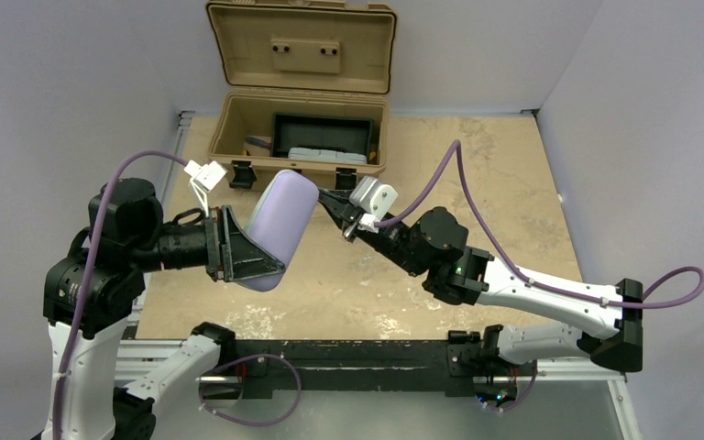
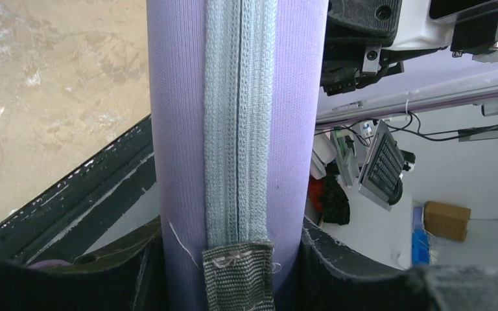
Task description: Open the umbrella
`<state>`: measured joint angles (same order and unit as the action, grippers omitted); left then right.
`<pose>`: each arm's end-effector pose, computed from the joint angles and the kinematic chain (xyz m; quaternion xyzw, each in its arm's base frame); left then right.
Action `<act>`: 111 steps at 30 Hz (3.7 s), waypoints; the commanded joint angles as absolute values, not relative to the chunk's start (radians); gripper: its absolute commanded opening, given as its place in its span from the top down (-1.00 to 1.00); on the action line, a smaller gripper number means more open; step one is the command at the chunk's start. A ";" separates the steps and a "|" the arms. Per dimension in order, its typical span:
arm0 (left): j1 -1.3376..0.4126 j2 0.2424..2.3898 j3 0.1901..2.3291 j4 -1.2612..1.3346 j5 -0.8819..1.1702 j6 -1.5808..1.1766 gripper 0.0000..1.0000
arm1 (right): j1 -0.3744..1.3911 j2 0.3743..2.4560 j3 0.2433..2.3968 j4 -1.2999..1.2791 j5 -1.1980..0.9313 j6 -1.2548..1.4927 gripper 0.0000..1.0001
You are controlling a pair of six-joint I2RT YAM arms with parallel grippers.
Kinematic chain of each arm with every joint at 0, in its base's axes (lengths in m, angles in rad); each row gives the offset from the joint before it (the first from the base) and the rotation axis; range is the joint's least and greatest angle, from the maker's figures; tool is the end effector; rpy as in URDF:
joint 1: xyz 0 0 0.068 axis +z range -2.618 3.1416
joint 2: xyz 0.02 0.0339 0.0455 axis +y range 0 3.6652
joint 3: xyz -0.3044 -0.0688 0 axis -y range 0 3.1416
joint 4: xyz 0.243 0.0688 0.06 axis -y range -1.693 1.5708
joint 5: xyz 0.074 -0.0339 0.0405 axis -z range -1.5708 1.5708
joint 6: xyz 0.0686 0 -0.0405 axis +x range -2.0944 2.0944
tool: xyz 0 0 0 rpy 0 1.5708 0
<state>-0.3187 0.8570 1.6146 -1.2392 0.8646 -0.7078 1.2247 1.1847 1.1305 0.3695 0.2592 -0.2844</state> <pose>0.0416 -0.0687 0.4993 0.0628 0.8040 -0.5432 0.2338 0.1131 0.2618 0.4857 -0.3227 0.4960 0.2959 0.7499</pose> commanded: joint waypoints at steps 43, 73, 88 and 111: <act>-0.784 1.046 1.559 -1.505 0.355 -0.428 1.00 | 1.097 0.941 1.348 -0.115 -0.108 -0.078 -0.97; -0.887 1.085 1.834 -1.755 0.200 0.164 1.00 | 1.071 1.379 1.719 -0.448 -0.529 -0.080 -0.97; -0.931 1.071 1.831 -1.752 0.346 0.183 1.00 | 1.071 1.312 1.573 -0.304 -0.636 -0.036 -0.82; -0.947 1.018 1.895 -1.631 0.140 -0.041 -0.97 | 1.060 1.178 1.402 -0.056 -0.516 0.157 1.00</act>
